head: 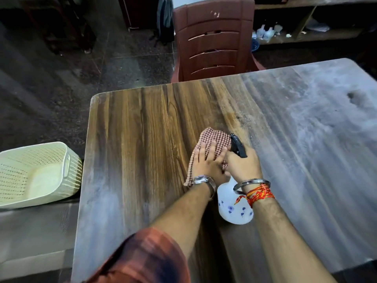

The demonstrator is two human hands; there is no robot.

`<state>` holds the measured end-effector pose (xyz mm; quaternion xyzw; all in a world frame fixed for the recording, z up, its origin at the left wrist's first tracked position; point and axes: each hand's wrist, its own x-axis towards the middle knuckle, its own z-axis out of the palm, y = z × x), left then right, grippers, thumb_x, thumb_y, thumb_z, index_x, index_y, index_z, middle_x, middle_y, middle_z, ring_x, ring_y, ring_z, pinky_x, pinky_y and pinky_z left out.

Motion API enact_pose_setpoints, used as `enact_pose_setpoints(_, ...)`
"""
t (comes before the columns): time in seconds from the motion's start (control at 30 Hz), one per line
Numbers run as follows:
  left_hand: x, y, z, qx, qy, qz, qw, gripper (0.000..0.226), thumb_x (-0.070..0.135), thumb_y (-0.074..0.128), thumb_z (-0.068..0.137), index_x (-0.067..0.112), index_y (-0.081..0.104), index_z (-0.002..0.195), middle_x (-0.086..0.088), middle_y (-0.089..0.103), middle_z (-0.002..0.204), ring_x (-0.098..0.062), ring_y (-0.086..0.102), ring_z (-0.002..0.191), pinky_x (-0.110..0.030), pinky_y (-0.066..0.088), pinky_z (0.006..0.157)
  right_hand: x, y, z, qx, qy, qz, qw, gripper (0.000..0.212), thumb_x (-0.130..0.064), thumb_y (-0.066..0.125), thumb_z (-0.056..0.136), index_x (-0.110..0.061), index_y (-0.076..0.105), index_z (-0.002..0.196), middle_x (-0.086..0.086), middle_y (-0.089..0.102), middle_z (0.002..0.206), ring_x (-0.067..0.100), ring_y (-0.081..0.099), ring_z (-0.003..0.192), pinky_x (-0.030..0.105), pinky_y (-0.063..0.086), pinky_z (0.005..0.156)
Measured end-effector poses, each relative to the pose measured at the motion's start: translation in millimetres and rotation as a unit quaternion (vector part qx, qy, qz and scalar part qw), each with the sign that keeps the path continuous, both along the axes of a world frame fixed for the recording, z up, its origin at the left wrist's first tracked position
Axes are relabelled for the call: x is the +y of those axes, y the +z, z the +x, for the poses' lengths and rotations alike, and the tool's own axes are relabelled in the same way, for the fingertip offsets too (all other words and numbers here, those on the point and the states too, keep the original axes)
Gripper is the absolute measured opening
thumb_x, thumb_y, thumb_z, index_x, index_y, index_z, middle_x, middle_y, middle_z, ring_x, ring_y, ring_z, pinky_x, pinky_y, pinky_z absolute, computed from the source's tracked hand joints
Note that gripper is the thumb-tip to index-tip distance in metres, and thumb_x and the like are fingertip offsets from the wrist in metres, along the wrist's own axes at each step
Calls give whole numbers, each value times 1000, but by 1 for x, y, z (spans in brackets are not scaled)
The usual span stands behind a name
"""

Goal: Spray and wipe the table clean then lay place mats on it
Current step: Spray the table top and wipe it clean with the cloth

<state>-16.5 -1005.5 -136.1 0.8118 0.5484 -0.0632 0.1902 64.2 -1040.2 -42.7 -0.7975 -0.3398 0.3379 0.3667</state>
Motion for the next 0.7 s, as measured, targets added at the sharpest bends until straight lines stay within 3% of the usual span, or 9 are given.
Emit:
enact_pose_setpoints(0.07,-9,-1,-13,-14,31,7,999,72,63,37,84,45,13,150,4,-1,163,-27,-8,148,-46,-6,118,-5,2,-3,-19,23,-6,1000,9,-26,52,69,-18,56,72,3,59,68,31,61,72,37,52,67)
enact_pose_setpoints(0.17,0,-6,-70,-1,143,19,989,70,70,26,89,44,8,151,3,-3,162,-29,-8,148,-47,-5,118,-13,0,-13,-25,36,-10,999,15,-30,52,71,-23,61,81,3,65,79,33,65,77,48,58,74)
enact_pose_setpoints(0.3,-8,-5,-198,44,326,25,944,73,74,17,88,42,1,152,1,-7,162,-31,-7,148,-47,-6,118,-25,-1,-42,-18,67,-8,998,15,-28,51,72,-23,62,81,7,66,79,35,65,75,52,58,75)
enact_pose_setpoints(0.37,-26,-4,-238,51,372,22,927,74,73,18,88,40,3,153,1,-8,162,-30,-9,148,-47,-8,118,-28,-2,-59,-12,88,-8,996,18,-28,50,69,-21,62,79,8,66,79,36,65,75,52,59,72)
enact_pose_setpoints(0.6,-72,-7,-256,48,358,38,932,73,72,19,88,41,6,152,-1,-7,162,-33,-8,147,-50,-9,117,-61,6,-124,-9,116,-7,993,15,-22,51,77,-13,62,82,11,66,78,36,65,72,50,59,68)
enact_pose_setpoints(0.7,-97,-7,-238,45,293,35,954,69,71,21,89,45,6,151,0,-7,162,-34,-8,147,-49,-11,116,-80,9,-131,-36,105,-1,994,12,-16,53,80,-7,60,84,13,64,78,36,62,73,40,56,67)
